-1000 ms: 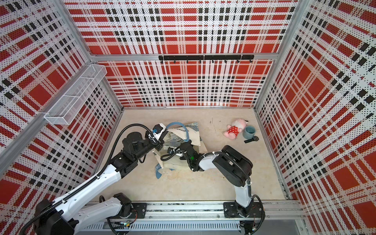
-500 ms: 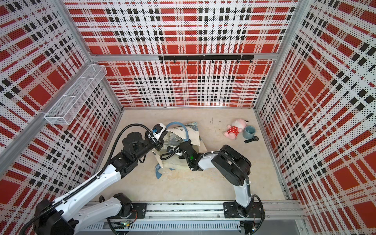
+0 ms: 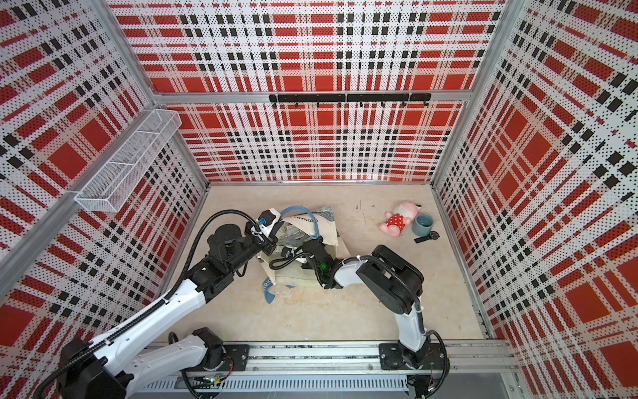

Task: Take out the compass set from the canvas bag
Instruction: Pick up the compass set from the canvas bag.

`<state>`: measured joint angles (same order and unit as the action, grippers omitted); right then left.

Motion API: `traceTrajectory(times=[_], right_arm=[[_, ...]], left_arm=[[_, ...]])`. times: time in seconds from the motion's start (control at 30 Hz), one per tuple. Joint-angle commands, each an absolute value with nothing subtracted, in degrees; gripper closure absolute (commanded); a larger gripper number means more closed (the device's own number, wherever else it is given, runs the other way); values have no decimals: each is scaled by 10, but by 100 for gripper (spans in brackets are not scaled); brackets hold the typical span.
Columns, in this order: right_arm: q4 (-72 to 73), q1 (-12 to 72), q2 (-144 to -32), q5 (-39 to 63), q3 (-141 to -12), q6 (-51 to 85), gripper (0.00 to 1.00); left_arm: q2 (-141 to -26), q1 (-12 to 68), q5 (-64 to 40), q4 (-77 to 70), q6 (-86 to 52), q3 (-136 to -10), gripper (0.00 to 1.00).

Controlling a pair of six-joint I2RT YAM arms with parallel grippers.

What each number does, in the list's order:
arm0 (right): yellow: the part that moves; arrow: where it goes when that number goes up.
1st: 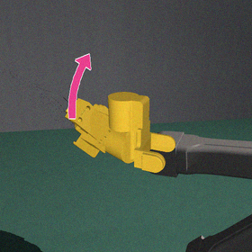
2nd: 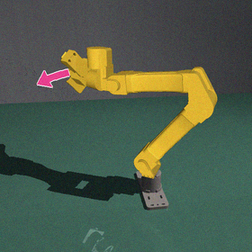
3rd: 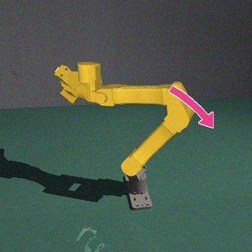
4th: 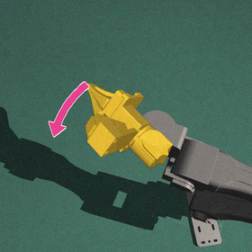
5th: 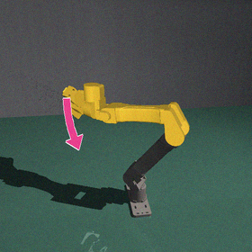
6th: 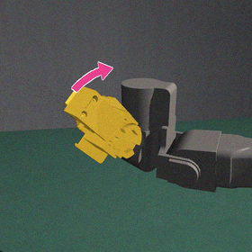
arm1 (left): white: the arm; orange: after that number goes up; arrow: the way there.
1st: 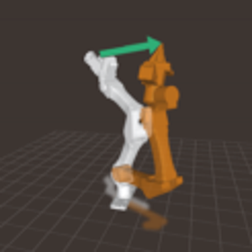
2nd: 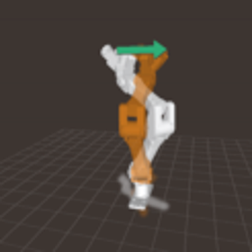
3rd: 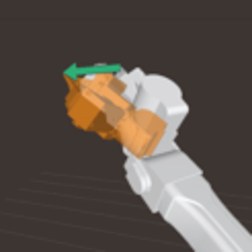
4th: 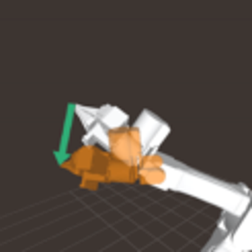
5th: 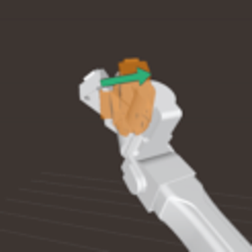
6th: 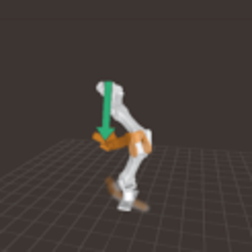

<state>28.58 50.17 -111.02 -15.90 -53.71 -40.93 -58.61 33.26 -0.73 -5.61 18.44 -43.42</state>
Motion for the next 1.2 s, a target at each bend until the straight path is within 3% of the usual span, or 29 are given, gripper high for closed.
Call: traceTrajectory(times=[0.0, 0.37, 0.97, 1.17], right_arm=[[241, 510, -1073, -145, -528, -393, 85], [109, 535, -978, -151, -543, -330, 86], [-175, 600, -757, -55, -555, -119, 85], [-300, 600, -643, -89, -590, -71, 85]], left_arm=[[-572, 344, 0, -131, 189, -459, 100], [-581, 352, 67, -143, 190, -461, 100], [-598, 352, 186, -183, 181, -460, 100], [-607, 352, 233, -190, 182, -459, 100]])
